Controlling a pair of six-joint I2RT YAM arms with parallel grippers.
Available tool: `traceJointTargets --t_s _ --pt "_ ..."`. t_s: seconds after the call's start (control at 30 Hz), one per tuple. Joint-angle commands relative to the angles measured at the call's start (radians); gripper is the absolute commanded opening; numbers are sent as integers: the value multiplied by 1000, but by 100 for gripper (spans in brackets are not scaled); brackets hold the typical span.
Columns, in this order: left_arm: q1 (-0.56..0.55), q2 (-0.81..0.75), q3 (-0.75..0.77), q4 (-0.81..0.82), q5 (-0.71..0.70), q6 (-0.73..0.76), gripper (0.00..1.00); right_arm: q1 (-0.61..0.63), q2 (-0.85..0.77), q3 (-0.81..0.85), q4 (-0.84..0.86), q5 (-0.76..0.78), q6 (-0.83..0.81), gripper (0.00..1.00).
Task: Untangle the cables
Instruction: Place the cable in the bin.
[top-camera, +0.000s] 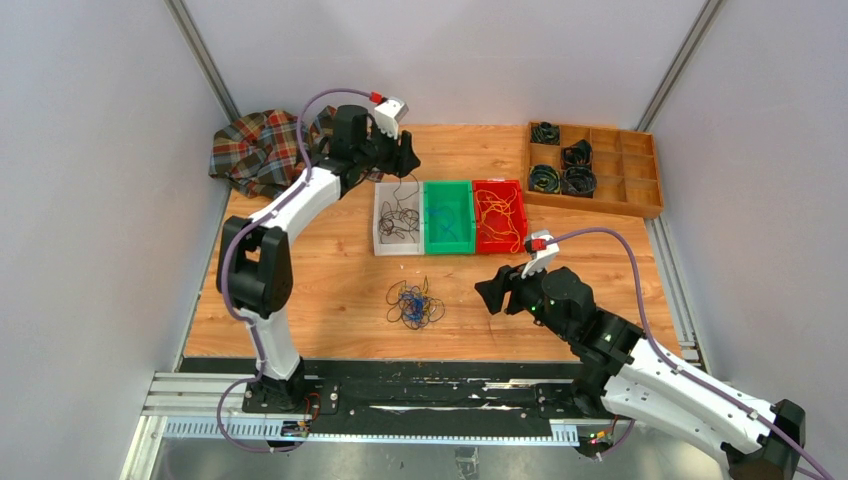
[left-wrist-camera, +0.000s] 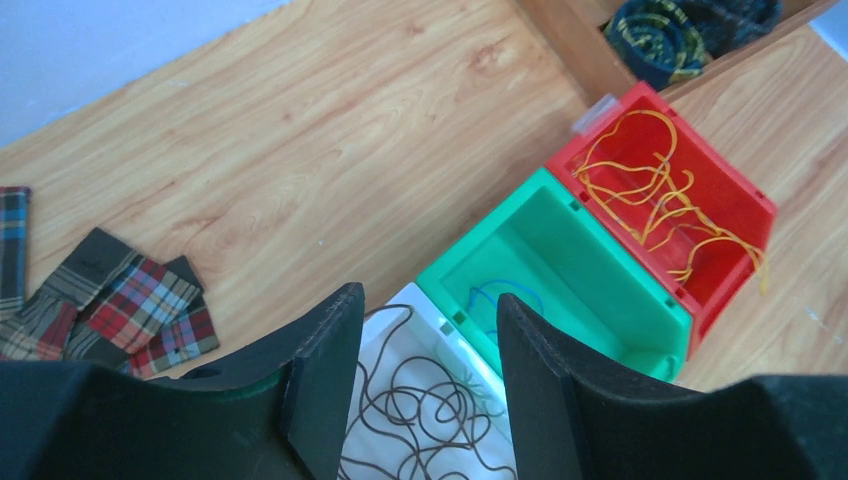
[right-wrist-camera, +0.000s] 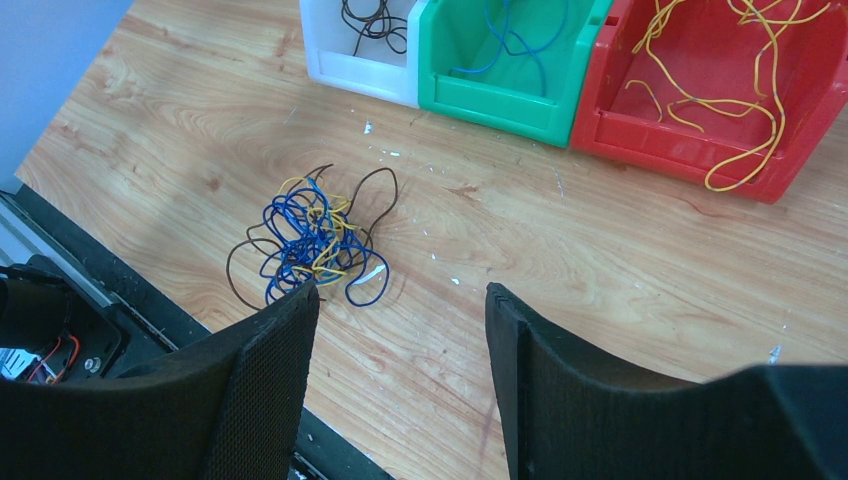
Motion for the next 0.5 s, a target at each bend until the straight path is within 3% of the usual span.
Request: traceJointTargets --t_s 0.0,0.17,0.47 --pt "13 100 75 -82 56 52 53 -18 7 48 -12 -15 -22 62" --pt "23 132 107 -163 153 120 50 -28 10 46 -12 -21 -27 62" --pt "26 113 35 -96 80 157 35 -56 33 40 10 -61 -22 62"
